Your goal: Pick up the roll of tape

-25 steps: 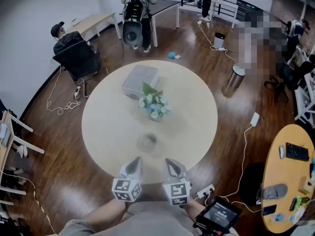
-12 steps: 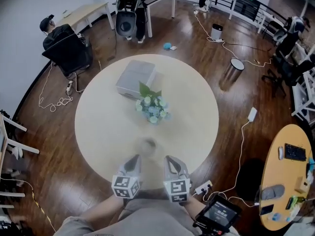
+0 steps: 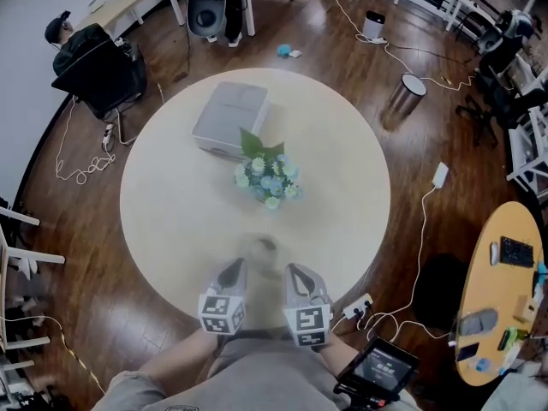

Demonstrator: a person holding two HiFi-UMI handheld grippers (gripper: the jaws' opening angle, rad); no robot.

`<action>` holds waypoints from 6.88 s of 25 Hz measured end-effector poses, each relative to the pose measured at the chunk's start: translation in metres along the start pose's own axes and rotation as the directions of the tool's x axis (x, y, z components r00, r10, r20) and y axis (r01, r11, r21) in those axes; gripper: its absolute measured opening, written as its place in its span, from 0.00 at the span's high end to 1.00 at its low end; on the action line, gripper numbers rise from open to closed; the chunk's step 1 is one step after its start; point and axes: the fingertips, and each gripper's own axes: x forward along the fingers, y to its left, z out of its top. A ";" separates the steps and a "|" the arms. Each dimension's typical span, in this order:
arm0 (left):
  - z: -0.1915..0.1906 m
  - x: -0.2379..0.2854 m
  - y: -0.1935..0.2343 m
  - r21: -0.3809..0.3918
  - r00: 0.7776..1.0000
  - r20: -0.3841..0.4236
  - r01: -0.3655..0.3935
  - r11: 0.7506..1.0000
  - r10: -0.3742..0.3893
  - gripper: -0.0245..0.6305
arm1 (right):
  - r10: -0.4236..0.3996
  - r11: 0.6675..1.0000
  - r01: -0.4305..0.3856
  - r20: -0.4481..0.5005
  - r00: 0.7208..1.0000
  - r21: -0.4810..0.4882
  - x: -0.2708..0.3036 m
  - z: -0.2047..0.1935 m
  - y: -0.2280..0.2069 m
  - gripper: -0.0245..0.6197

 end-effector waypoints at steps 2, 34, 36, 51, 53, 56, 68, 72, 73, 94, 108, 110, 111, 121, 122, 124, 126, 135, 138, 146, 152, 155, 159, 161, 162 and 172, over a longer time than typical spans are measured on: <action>-0.005 0.007 0.004 0.005 1.000 -0.024 0.002 1.000 -0.001 0.96 | -0.002 1.000 0.002 -0.015 1.000 0.004 0.007 -0.004 0.001 0.94; -0.057 0.113 0.016 0.183 0.895 -0.446 0.117 0.976 -0.024 0.69 | -0.049 0.996 0.057 -0.104 0.993 0.073 0.044 -0.023 -0.028 0.94; -0.058 0.115 0.016 0.196 0.892 -0.452 0.113 0.974 -0.013 0.70 | -0.051 0.996 0.059 -0.104 0.993 0.072 0.045 -0.023 -0.031 0.94; -0.046 0.110 0.013 0.262 0.917 -0.400 0.123 0.957 -0.009 0.77 | -0.070 0.996 0.074 -0.088 0.994 0.052 0.037 -0.017 -0.036 0.94; -0.040 0.106 0.011 0.272 0.931 -0.366 0.119 0.955 -0.011 0.77 | -0.070 0.996 0.074 -0.083 0.994 0.048 0.035 -0.015 -0.034 0.94; -0.031 0.099 0.008 0.291 0.949 -0.314 0.104 0.951 -0.008 0.77 | -0.071 0.996 0.074 -0.073 0.995 0.040 0.031 -0.013 -0.032 0.94; 0.021 0.058 0.001 0.313 0.996 -0.086 0.047 0.949 -0.021 0.78 | -0.088 0.996 0.088 0.020 0.996 0.005 0.010 0.018 -0.027 0.94; 0.040 0.039 -0.006 0.309 0.999 -0.024 0.043 0.950 -0.037 0.78 | -0.098 0.995 0.099 0.061 0.993 -0.004 0.001 0.032 -0.026 0.94; 0.044 0.034 -0.008 0.309 0.999 -0.008 0.043 0.950 -0.043 0.78 | -0.101 0.995 0.102 0.071 0.992 -0.007 -0.002 0.036 -0.026 0.94; 0.077 -0.041 -0.029 0.319 0.970 0.122 0.162 0.934 -0.210 0.78 | -0.229 0.973 0.230 0.159 0.960 0.014 -0.056 0.063 -0.007 0.94; 0.042 -0.122 -0.062 0.242 0.972 0.214 0.039 0.969 -0.093 0.78 | -0.124 0.991 0.133 0.234 0.964 -0.026 -0.127 0.038 0.014 0.94; 0.037 -0.138 -0.070 0.235 0.971 0.228 0.021 0.972 -0.076 0.78 | -0.108 0.992 0.119 0.244 0.964 -0.032 -0.140 0.035 0.017 0.94; 0.033 -0.147 -0.073 0.230 0.971 0.231 0.012 0.973 -0.066 0.78 | -0.098 0.993 0.110 0.247 0.964 -0.037 -0.146 0.032 0.020 0.94; 0.000 -0.208 -0.094 0.192 0.967 0.253 -0.020 0.981 -0.030 0.78 | -0.049 0.995 0.070 0.259 0.965 -0.070 -0.201 0.007 0.053 0.94; 0.000 -0.210 -0.096 0.192 0.966 0.257 -0.013 0.981 -0.038 0.78 | -0.052 0.995 0.073 0.261 0.964 -0.072 -0.205 0.006 0.055 0.94; 0.000 -0.214 -0.099 0.198 0.963 0.264 0.002 0.980 -0.055 0.78 | -0.061 0.994 0.084 0.265 0.962 -0.076 -0.210 0.006 0.059 0.94; 0.002 -0.217 -0.098 0.202 0.961 0.267 0.016 0.979 -0.071 0.78 | -0.074 0.992 0.097 0.267 0.961 -0.075 -0.213 0.008 0.063 0.94; -0.001 -0.219 -0.075 0.201 0.961 0.255 0.053 0.978 -0.104 0.78 | -0.115 0.989 0.135 0.269 0.956 -0.055 -0.208 0.012 0.084 0.94; -0.002 -0.218 -0.070 0.198 0.961 0.251 0.064 0.978 -0.114 0.78 | -0.126 0.988 0.146 0.269 0.955 -0.052 -0.206 0.013 0.087 0.94; 0.001 -0.219 -0.058 0.203 0.960 0.251 0.076 0.976 -0.127 0.78 | -0.141 0.986 0.159 0.264 0.954 -0.047 -0.198 0.016 0.100 0.94; 0.003 -0.219 -0.054 0.202 0.958 0.253 0.082 0.976 -0.133 0.78 | -0.145 0.985 0.164 0.260 0.955 -0.052 -0.194 0.016 0.104 0.94; 0.004 -0.220 -0.052 0.202 0.958 0.254 0.084 0.976 -0.135 0.78 | -0.144 0.985 0.164 0.259 0.955 -0.057 -0.194 0.017 0.107 0.94; 0.002 -0.221 -0.050 0.198 0.959 0.249 0.085 0.977 -0.134 0.78 | -0.143 0.985 0.164 0.261 0.954 -0.060 -0.194 0.018 0.109 0.94; 0.000 -0.222 -0.048 0.196 0.961 0.243 0.085 0.977 -0.133 0.78 | -0.144 0.984 0.166 0.262 0.954 -0.061 -0.194 0.019 0.111 0.94; -0.001 -0.222 -0.047 0.196 0.961 0.242 0.085 0.977 -0.132 0.78 | -0.144 0.984 0.166 0.262 0.954 -0.062 -0.195 0.019 0.111 0.94; 0.002 -0.222 -0.050 0.210 0.959 0.248 0.086 0.974 -0.139 0.78 | -0.141 0.985 0.163 0.263 0.955 -0.063 -0.196 0.018 0.110 0.94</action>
